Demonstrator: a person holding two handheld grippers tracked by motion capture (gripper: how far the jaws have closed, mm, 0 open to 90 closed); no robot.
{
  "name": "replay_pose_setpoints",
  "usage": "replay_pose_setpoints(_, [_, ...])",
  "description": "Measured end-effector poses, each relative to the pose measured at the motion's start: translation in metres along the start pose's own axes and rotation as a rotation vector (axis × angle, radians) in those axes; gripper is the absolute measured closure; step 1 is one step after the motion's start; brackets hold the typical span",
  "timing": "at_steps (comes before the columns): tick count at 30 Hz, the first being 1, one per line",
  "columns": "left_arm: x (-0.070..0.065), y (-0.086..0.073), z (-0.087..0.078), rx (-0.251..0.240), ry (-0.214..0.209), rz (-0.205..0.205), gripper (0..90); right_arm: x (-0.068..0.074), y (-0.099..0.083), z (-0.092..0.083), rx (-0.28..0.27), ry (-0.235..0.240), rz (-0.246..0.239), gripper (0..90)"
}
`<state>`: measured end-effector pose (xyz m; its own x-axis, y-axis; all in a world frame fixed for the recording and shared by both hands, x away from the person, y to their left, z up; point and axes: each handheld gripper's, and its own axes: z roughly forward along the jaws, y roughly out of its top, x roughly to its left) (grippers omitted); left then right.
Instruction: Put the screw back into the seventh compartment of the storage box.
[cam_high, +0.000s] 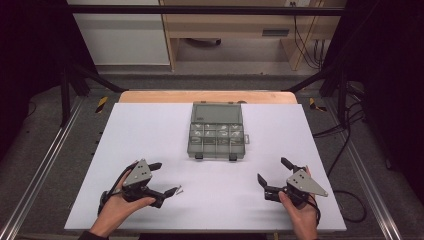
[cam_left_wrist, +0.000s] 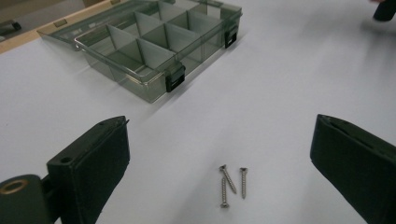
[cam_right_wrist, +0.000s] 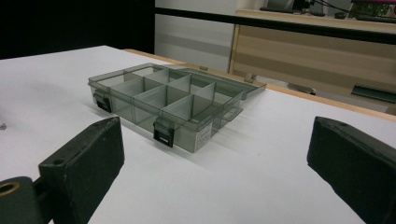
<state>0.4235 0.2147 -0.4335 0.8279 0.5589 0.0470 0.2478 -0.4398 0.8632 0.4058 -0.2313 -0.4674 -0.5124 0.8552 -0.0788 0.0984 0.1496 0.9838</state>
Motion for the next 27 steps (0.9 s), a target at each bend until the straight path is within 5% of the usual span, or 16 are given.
replay_pose_setpoints(13, [0.01,0.018,0.032,0.289,-0.035,-0.001,14.4,0.0,-0.001,0.001,0.013,-0.002,-0.002,4.0])
replay_pose_setpoints(14, [0.011,0.019,0.036,0.338,-0.054,0.005,18.5,0.0,-0.001,0.002,0.015,0.0,-0.004,4.0])
replay_pose_setpoints(21, [0.009,0.018,0.049,0.469,-0.085,0.019,36.3,0.0,-0.001,0.002,0.018,0.001,-0.001,4.0])
replay_pose_setpoints(27, [0.009,0.017,0.053,0.54,-0.09,-0.001,52.8,0.0,-0.001,0.001,0.021,0.001,-0.003,4.1])
